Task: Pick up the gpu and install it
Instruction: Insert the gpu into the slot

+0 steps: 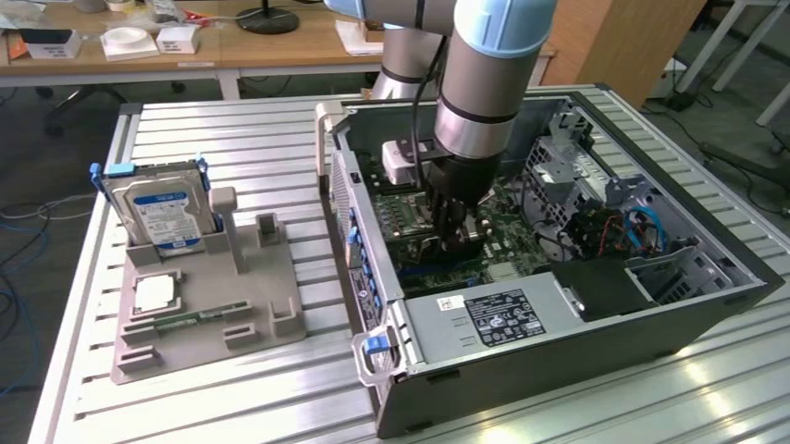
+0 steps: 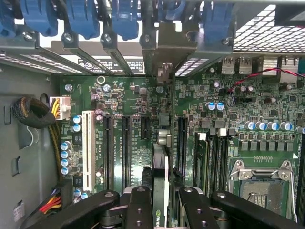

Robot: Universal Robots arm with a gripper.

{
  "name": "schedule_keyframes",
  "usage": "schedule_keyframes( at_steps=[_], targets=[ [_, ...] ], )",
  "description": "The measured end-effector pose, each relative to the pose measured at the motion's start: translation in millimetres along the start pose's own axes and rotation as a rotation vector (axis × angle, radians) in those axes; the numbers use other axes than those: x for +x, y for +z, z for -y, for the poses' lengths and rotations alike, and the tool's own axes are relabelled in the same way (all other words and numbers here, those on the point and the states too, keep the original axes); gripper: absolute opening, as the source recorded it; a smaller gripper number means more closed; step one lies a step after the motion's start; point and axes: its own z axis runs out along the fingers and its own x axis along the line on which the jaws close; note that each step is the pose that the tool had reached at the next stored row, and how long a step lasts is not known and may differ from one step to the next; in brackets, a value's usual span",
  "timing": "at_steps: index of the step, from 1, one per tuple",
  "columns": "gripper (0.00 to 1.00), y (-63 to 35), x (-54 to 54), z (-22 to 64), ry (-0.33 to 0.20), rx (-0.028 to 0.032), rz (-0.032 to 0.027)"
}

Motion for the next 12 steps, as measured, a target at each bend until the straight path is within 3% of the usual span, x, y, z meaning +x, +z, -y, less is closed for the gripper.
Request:
schedule_keyframes(
  at_steps=[12],
  targets=[
    [0.26, 0.4, 0.8, 0.2, -0.005, 0.0001, 0.0006]
  ],
)
